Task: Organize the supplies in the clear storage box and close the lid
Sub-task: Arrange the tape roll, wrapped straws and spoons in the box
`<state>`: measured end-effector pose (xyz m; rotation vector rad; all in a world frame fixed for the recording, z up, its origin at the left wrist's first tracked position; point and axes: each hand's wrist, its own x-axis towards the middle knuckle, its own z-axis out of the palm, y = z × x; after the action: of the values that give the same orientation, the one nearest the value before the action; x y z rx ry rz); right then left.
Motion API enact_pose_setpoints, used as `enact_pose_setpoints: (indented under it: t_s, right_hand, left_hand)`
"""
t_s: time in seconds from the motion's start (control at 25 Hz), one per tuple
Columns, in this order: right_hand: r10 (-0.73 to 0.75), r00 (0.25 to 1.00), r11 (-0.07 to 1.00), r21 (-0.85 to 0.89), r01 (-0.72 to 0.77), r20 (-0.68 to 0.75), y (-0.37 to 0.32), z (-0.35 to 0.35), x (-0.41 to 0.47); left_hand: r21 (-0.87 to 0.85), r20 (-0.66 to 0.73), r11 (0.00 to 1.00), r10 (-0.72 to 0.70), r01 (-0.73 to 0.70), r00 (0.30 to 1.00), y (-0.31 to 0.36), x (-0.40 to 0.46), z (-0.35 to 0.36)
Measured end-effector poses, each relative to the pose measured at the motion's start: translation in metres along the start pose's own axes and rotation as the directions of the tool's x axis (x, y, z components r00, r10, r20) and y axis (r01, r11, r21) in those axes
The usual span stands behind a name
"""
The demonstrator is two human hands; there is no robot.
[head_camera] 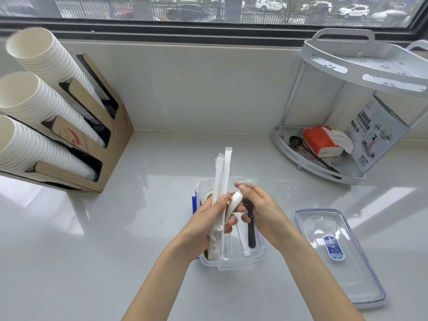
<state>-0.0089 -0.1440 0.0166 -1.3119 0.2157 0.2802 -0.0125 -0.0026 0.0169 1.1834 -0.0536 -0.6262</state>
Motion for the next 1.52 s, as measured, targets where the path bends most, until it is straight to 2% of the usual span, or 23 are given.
enact_pose_setpoints:
  t_s: [0.16, 0.32, 0.4, 0.52, 0.64, 0.68, 0.72, 0.76, 0.8, 0.88, 0.92, 0.96, 1.04, 1.2, 1.52]
  right_hand:
    - [-0.038, 0.998, 0.999, -0.009, 0.038, 0.053, 0.002, 0.002, -0.001]
    - [-0.027, 1.000, 0.983, -0.181, 0.030, 0.015, 0.006, 0.001, 0.001]
    - [-0.050, 0.999, 0.977, -0.209, 0.049, 0.000, 0.005, 0.001, 0.003]
    - [-0.093, 0.993, 0.992, -0.093, 0.087, -0.065, 0.000, 0.002, 0.009]
    - [-0.096, 0.979, 0.995, 0.018, 0.101, -0.179, -0.004, -0.001, 0.016]
    - [-0.085, 0.973, 0.996, -0.015, 0.084, -0.214, -0.004, 0.000, 0.019]
    - [-0.078, 0.966, 0.991, -0.123, 0.049, -0.245, -0.003, 0.000, 0.022]
    - [-0.077, 0.958, 0.953, -0.302, -0.010, -0.275, -0.001, 0.001, 0.025]
    - [-0.089, 0.954, 0.847, -0.526, -0.079, -0.288, 0.002, 0.001, 0.028]
    - [-0.076, 0.971, 0.452, -0.876, -0.168, -0.226, 0.015, 0.004, 0.032]
    - [-0.042, 0.980, 0.262, -0.948, -0.179, -0.196, 0.021, 0.007, 0.033]
    - [-0.003, 0.981, 0.129, -0.973, -0.190, -0.192, 0.026, 0.010, 0.033]
    - [0.038, 0.979, -0.034, -0.980, -0.198, -0.199, 0.036, 0.016, 0.035]
    - [0.049, 0.980, -0.149, -0.971, -0.185, -0.194, 0.045, 0.021, 0.046]
    - [0.070, 0.978, -0.128, -0.974, -0.188, -0.198, 0.045, 0.023, 0.051]
  left_hand:
    - [0.007, -0.055, 1.000, 0.021, -0.021, 0.998, -0.002, 0.000, 0.004]
    - [0.064, -0.066, 0.998, 0.005, 0.000, 0.998, -0.004, -0.002, 0.002]
    - [0.020, -0.063, 0.999, -0.029, 0.030, 0.998, -0.004, -0.002, 0.000]
    - [-0.081, -0.063, 0.996, -0.033, 0.028, 0.997, -0.002, 0.000, -0.006]
    - [-0.047, -0.176, 0.999, -0.021, 0.013, 0.984, 0.001, -0.002, -0.018]
    - [-0.027, -0.217, 1.000, -0.015, 0.009, 0.976, 0.001, -0.003, -0.022]
    - [-0.012, -0.255, 1.000, -0.010, 0.007, 0.967, 0.002, -0.004, -0.025]
    - [-0.010, -0.291, 1.000, -0.004, 0.001, 0.957, 0.002, -0.005, -0.028]
    - [-0.018, -0.322, 1.000, 0.003, -0.009, 0.947, 0.002, -0.005, -0.029]
    - [-0.047, -0.361, 0.999, 0.009, -0.028, 0.933, 0.002, -0.005, -0.031]
    - [-0.054, -0.367, 0.998, 0.005, -0.027, 0.930, 0.002, -0.004, -0.031]
    - [-0.056, -0.367, 0.998, -0.001, -0.021, 0.930, 0.001, -0.004, -0.032]
    - [-0.050, -0.361, 0.999, -0.012, -0.007, 0.933, 0.000, -0.004, -0.033]
    - [-0.021, -0.368, 1.000, -0.025, 0.019, 0.929, -0.004, -0.005, -0.036]
    - [-0.007, -0.363, 1.000, -0.015, 0.013, 0.932, -0.004, -0.004, -0.039]
